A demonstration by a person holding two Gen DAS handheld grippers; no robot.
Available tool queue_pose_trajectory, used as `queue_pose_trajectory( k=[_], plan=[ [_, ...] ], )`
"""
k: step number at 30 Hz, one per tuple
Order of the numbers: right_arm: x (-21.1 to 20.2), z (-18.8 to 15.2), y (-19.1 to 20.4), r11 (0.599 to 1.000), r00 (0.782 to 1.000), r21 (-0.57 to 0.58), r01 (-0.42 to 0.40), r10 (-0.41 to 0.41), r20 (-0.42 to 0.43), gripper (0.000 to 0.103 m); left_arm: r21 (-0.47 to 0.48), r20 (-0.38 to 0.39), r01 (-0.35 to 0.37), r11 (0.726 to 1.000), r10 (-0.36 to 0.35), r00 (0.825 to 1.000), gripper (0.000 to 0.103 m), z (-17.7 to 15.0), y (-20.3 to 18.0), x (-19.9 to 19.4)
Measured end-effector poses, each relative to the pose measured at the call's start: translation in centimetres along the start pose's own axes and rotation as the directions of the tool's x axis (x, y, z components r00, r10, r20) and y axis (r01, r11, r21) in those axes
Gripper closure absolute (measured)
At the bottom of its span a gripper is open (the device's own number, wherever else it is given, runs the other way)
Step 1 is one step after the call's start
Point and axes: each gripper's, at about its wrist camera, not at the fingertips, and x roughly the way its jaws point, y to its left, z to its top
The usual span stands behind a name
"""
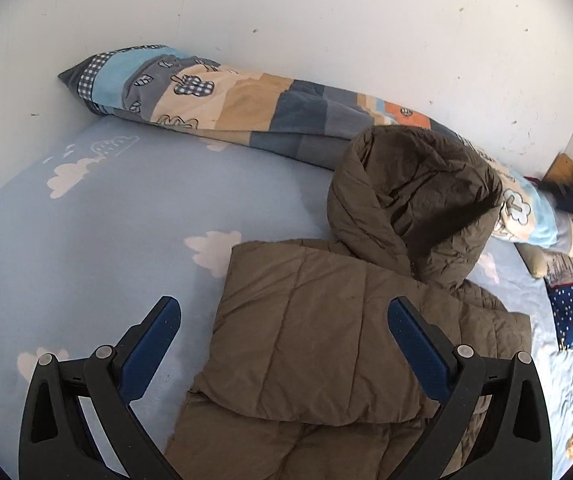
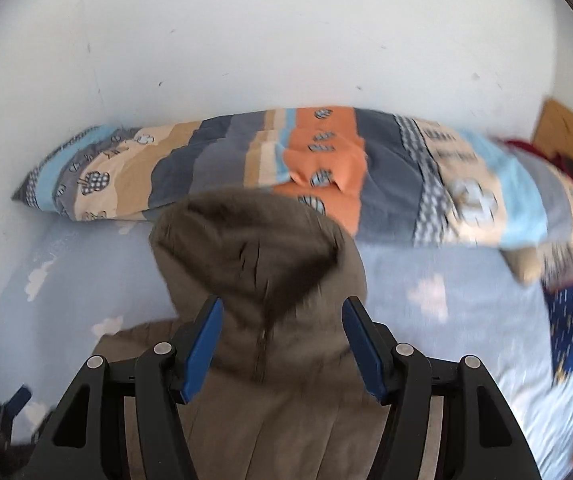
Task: Fold large clothes
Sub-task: 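Reach to the brown hood and close both tools on its edge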
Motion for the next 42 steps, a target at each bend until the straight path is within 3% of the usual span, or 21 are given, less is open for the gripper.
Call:
queue_pose_trajectory(
  k=[5, 7, 14, 16, 17, 23, 30, 32, 34, 37, 40, 42],
  plan=[
    [5.1, 4.2, 0.8, 0.995, 0.997, -0.076, 0.068, -0.071, -0.031, 0.037, 0.028, -0.007, 0.009, 1.0, -0.009, 1.0, 0.0, -0.3, -0.2, 0.4],
    [6.6, 5.6, 0.7, 0.996, 0.998, -0.07, 0.051, -0.054, -0.032, 0.037, 0.027, -0.011, 0.016, 1.0, -0.016, 1.0, 0.0, -0.2, 0.0, 0.6],
    [11.7, 6.5, 2.4, 0.98, 0.991, -0.192, 0.059, -0.081, -0.111, 0.037, -0.033, -0.051, 0.037, 0.999, -0.038, 0.998, 0.0, -0.4, 1.4, 2.2],
    [12.8, 5.9, 2.5, 0.976, 0.986, -0.208, 0.069, -0.098, -0.133, 0.072, -0.039, -0.058, 0.037, 0.999, -0.039, 0.998, 0.0, -0.5, 1.6, 2.6],
    [13.0, 5.6, 2.4, 0.975, 0.985, -0.212, 0.061, -0.094, -0.146, 0.095, -0.04, -0.058, 0.035, 0.999, -0.037, 0.998, 0.0, -0.5, 1.6, 2.7],
    [8.6, 2.8, 2.3, 0.971, 0.998, -0.238, 0.022, -0.035, -0.052, 0.097, -0.079, -0.059, 0.064, 0.995, -0.068, 0.996, 0.0, -0.2, 1.6, 2.9],
    [2.0, -2.3, 1.8, 0.961, 0.999, -0.276, 0.014, -0.001, 0.045, 0.097, -0.165, -0.045, 0.223, 0.961, -0.233, 0.971, 0.0, 0.5, 0.7, 1.9],
    [0.3, -3.6, 1.9, 0.954, 0.998, -0.298, 0.018, 0.003, 0.069, 0.097, -0.165, -0.035, 0.242, 0.956, -0.251, 0.967, 0.0, 0.6, 0.3, 1.4],
    [-1.5, -4.8, 1.8, 0.949, 0.996, -0.314, 0.011, 0.018, 0.088, 0.097, -0.197, -0.026, 0.283, 0.939, -0.294, 0.956, 0.0, 0.5, 0.0, 1.1],
    [-3.9, -6.7, 1.6, 0.947, 0.994, -0.32, -0.014, 0.049, 0.102, 0.097, -0.282, -0.02, 0.394, 0.875, -0.416, 0.909, 0.0, 0.2, -0.4, 1.3],
    [-5.9, -8.8, 1.6, 0.946, 0.992, -0.322, -0.042, 0.079, 0.103, 0.097, -0.308, -0.01, 0.46, 0.833, -0.486, 0.874, 0.004, -0.1, -1.2, 1.3],
    [-6.8, -10.1, 1.8, 0.945, 0.991, -0.323, -0.055, 0.091, 0.099, 0.097, -0.337, -0.01, 0.512, 0.79, -0.547, 0.837, 0.007, -0.5, -1.8, 1.6]
  ],
)
